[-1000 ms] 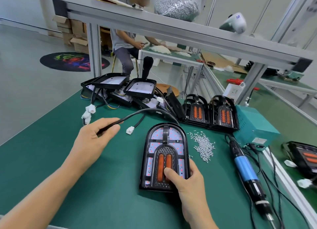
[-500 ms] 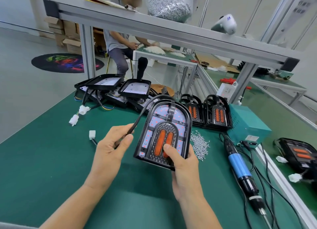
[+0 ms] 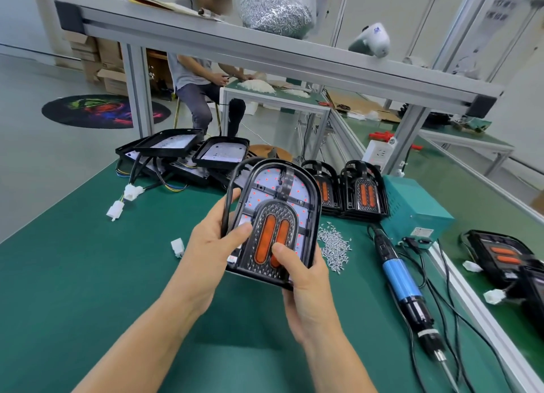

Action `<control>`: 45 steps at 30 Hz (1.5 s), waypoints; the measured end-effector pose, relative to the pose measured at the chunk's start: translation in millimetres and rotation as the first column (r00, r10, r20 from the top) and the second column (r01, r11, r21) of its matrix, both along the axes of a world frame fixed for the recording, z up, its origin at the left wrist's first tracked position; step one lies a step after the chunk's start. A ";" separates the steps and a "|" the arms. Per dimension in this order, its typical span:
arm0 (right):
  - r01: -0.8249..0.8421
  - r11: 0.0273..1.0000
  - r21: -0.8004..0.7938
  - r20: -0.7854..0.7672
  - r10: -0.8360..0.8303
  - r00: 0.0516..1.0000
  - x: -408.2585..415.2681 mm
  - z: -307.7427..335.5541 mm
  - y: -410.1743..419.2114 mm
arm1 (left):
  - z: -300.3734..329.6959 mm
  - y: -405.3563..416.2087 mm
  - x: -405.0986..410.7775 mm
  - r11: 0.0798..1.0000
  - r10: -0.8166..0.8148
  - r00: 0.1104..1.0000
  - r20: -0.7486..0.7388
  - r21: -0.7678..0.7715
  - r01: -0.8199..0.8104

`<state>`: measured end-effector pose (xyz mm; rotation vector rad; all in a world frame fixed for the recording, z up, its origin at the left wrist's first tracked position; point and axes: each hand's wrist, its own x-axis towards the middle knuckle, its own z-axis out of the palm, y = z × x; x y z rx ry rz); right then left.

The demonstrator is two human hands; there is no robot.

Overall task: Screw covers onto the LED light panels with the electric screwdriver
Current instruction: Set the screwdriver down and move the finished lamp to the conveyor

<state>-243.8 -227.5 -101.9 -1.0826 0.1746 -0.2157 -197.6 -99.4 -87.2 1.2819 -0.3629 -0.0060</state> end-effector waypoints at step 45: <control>-0.024 0.997 -0.073 0.005 0.024 1.000 -9.1 26.3 -58.7 | 47.6 -73.8 40.1 0.834 -0.507 0.790 -0.344 -0.428 0.349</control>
